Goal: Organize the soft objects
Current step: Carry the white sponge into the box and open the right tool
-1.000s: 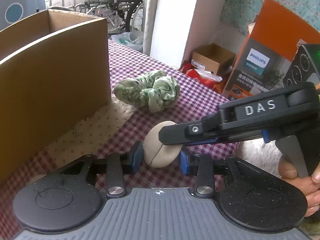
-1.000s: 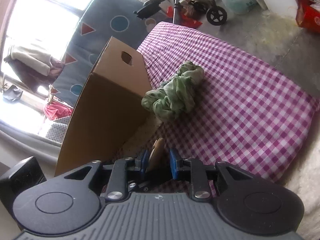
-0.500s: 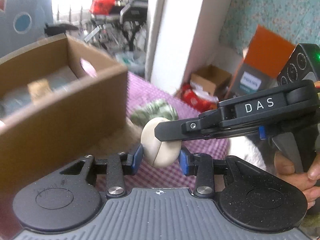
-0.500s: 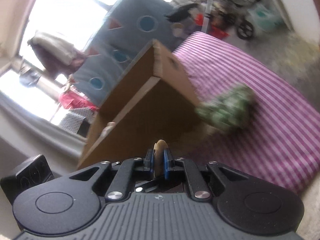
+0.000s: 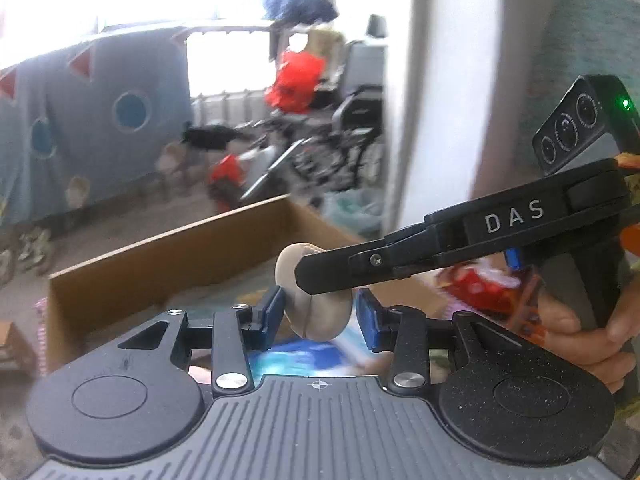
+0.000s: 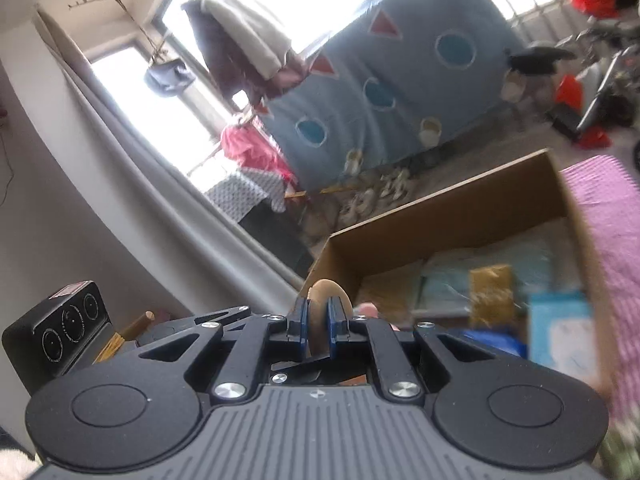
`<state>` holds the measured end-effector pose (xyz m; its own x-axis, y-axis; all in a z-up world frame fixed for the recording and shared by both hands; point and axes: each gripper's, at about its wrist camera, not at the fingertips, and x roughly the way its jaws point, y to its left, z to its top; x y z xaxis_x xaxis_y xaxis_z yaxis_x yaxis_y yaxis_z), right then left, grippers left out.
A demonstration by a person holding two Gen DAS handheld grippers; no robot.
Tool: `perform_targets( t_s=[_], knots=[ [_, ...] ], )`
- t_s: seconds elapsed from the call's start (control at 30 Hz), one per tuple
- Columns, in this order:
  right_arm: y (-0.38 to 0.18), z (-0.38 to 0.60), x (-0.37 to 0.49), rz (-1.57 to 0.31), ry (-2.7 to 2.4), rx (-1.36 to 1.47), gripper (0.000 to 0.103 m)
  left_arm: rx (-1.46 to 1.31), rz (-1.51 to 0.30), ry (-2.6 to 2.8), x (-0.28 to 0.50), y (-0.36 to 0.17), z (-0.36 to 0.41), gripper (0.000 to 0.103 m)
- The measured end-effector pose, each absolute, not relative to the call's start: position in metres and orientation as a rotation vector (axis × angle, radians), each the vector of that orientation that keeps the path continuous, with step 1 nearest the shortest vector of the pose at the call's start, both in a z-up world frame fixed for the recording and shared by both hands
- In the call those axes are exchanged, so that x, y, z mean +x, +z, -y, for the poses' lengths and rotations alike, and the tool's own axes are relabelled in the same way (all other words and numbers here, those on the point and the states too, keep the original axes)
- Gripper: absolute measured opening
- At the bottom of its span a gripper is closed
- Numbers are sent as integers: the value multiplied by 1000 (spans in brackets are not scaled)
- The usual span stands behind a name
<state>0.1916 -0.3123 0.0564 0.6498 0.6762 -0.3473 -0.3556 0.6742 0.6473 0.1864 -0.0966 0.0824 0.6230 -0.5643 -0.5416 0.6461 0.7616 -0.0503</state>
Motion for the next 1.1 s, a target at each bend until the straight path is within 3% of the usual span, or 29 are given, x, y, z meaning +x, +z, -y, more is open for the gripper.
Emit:
perform_targets(
  t_s=[0.27, 0.47, 0.53, 0.63, 0.83, 0.9, 0.97, 1.0, 1.1],
  knots=[
    [4, 291, 313, -877, 632, 683, 11, 139, -829, -596, 297, 42, 88, 39],
    [-58, 294, 350, -1049, 573, 817, 11, 135, -970, -569, 326, 13, 85, 43],
    [-70, 296, 354, -1107, 569, 875, 11, 152, -985, -571, 323, 10, 86, 55],
    [-64, 292, 354, -1107, 556, 786, 12, 160, -986, -572, 320, 8, 86, 59],
    [-67, 284, 355, -1187, 485, 682, 14, 165, -976, -563, 323, 9, 85, 78],
    [-66, 284, 356, -1200, 463, 657, 22, 160, -981, -555, 323, 10, 85, 80],
    [-66, 286, 355, -1202, 438, 640, 58, 147, -973, -556, 321, 14, 83, 85],
    [-65, 287, 353, -1193, 434, 637, 62, 144, -967, -554, 319, 17, 82, 86],
    [-57, 288, 351, -1166, 413, 595, 64, 126, -934, -550, 313, 27, 78, 89]
  ],
)
